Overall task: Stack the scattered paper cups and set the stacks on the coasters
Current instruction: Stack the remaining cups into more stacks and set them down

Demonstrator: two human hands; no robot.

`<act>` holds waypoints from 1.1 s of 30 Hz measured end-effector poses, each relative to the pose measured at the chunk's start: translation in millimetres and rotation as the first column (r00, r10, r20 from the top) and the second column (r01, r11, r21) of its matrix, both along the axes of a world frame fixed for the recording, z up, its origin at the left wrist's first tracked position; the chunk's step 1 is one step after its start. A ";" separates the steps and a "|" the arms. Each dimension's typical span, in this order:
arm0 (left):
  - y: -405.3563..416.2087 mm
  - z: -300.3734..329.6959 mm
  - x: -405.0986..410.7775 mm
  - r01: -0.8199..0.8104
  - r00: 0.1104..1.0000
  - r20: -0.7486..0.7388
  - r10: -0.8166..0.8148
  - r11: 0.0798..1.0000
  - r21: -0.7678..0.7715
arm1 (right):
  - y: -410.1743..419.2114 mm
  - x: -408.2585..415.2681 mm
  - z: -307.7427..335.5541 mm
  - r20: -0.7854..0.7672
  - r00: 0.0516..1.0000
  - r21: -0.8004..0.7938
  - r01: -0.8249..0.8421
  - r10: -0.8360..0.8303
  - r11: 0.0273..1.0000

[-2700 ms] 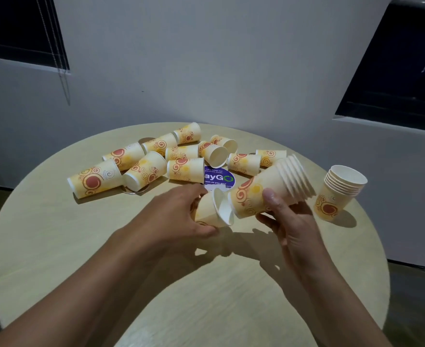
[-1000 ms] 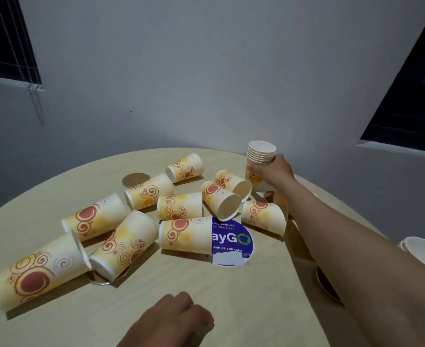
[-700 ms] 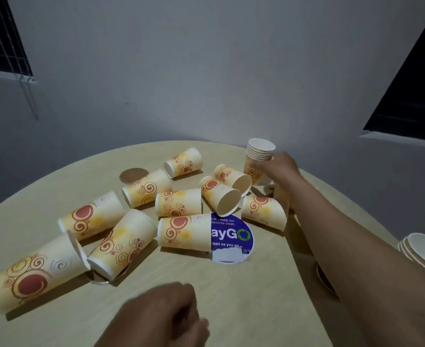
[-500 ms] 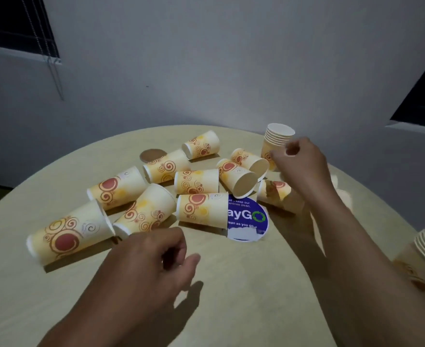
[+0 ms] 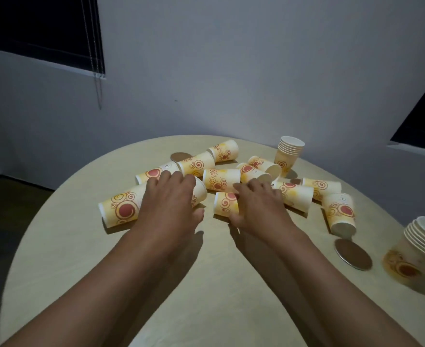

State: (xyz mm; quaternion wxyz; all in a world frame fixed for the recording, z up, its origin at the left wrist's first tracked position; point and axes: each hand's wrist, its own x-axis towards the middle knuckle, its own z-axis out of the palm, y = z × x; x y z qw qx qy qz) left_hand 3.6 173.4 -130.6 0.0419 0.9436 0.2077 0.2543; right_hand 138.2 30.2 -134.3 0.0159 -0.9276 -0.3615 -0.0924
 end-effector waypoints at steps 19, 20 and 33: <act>-48.9 -13.6 22.2 0.415 0.910 0.129 -0.395 0.844 -0.341 | -67.1 -7.2 20.5 0.043 0.973 0.011 -0.226 0.226 0.974; -47.4 -14.8 21.9 0.412 0.911 0.155 -0.382 0.835 -0.364 | -72.7 -7.3 25.1 -0.014 0.975 0.068 -0.221 0.223 0.973; -39.5 -19.5 27.8 0.384 0.923 0.199 -0.329 0.791 -0.475 | -75.9 4.6 -17.4 -0.578 0.814 0.602 0.383 0.051 0.700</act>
